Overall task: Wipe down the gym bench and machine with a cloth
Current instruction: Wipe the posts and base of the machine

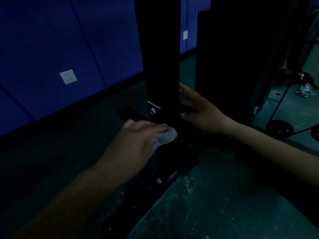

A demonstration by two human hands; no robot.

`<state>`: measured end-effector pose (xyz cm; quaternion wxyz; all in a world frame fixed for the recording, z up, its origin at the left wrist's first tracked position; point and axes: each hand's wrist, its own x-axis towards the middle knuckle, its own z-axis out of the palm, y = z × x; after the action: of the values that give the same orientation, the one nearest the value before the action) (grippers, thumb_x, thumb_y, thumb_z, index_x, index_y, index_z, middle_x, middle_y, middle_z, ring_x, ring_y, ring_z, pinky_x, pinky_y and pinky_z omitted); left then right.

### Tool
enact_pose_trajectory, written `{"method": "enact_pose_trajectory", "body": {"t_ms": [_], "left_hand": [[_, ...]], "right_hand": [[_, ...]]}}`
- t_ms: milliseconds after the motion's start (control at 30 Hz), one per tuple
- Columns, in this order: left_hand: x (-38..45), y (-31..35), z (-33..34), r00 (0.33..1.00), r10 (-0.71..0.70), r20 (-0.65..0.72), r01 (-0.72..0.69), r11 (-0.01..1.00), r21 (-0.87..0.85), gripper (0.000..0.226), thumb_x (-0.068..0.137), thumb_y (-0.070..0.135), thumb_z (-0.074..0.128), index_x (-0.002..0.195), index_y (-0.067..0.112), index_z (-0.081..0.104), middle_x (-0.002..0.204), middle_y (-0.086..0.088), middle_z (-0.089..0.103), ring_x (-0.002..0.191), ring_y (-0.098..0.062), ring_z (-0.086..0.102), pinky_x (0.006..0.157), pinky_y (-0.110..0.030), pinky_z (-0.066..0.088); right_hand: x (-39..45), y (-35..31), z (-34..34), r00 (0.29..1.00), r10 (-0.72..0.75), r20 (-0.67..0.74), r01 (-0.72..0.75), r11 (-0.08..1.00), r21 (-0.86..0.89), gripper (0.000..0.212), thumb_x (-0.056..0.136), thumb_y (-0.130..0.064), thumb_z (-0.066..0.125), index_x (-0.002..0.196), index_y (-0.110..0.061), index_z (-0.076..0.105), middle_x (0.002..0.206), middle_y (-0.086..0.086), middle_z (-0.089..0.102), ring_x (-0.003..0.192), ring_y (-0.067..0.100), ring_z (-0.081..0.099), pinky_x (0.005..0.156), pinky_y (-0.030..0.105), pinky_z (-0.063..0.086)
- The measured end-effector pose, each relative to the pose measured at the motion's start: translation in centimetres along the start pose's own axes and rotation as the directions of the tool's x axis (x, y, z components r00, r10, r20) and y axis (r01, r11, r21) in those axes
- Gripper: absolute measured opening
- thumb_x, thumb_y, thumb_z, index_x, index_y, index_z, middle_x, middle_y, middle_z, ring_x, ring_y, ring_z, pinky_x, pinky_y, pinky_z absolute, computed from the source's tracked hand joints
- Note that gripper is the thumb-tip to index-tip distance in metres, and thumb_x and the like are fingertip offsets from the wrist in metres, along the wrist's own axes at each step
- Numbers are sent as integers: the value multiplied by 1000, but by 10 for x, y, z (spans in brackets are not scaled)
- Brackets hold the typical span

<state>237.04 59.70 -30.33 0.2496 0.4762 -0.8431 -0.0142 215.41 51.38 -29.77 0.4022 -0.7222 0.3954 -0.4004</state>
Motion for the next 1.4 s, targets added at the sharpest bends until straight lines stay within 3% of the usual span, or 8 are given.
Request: {"method": "enact_pose_trajectory", "body": {"t_ms": [167,400,567,733,867,1167,1267,1400], "left_hand": [[-10,33,39,972,192,135,-176,977,-122,36,99,37,41,131,34,56,139,5,49,99,-9,32,91,-16,27],[-15,-61,4,992,-87,-87,87,996,1,46,92,33,49,130,58,42,131,11,54,112,-22,56,93,-41,48],[-11,-43,-7,953,-197,-232,189,980,-57,27,89,33,47,111,42,59,117,16,57,105,-3,47,89,-16,35],[-15,-23,18,985,-89,-149,83,996,-42,34,95,38,41,125,42,57,131,11,56,99,-12,45,79,-19,41],[-12,-16,36,978,-152,-140,156,988,18,34,94,49,39,122,46,59,124,14,57,93,-11,41,68,-25,46],[28,-99,22,953,-285,-99,286,958,-4,43,94,42,34,115,27,68,129,6,59,118,-11,53,102,-30,35],[41,-120,11,922,-382,-56,380,924,-42,32,101,25,40,110,17,70,127,-2,61,116,-18,55,104,-42,38],[52,-135,0,787,-614,57,612,764,-204,33,102,33,40,126,23,61,116,-9,66,97,-19,62,81,-21,45]], "right_hand": [[-3,-2,2,999,-14,-31,14,1000,-2,75,91,8,51,151,-25,20,151,-6,32,135,9,37,94,15,46],[-7,-7,8,992,39,-121,-42,999,-23,72,89,-3,61,145,-30,26,130,-15,41,124,11,45,94,22,45],[-11,7,19,915,293,-277,-351,918,-186,43,83,-25,71,122,-15,55,105,-2,55,101,18,59,79,23,43],[-13,5,32,923,385,-15,-376,889,-262,18,90,-34,62,98,-19,66,85,-4,62,74,6,58,63,18,45],[-14,10,42,941,338,26,-315,900,-302,23,93,-29,57,103,-13,71,93,0,66,84,7,63,72,10,44],[-13,17,46,931,360,56,-352,928,-119,11,87,-32,66,95,-26,67,89,-8,68,83,4,64,71,14,49],[-12,18,48,951,306,38,-300,946,-125,9,87,-29,65,78,-29,65,79,-9,68,70,-2,61,60,7,44],[-11,18,50,955,296,32,-290,949,-124,12,87,-28,65,76,-26,66,77,-4,68,69,3,62,62,14,46]]}}
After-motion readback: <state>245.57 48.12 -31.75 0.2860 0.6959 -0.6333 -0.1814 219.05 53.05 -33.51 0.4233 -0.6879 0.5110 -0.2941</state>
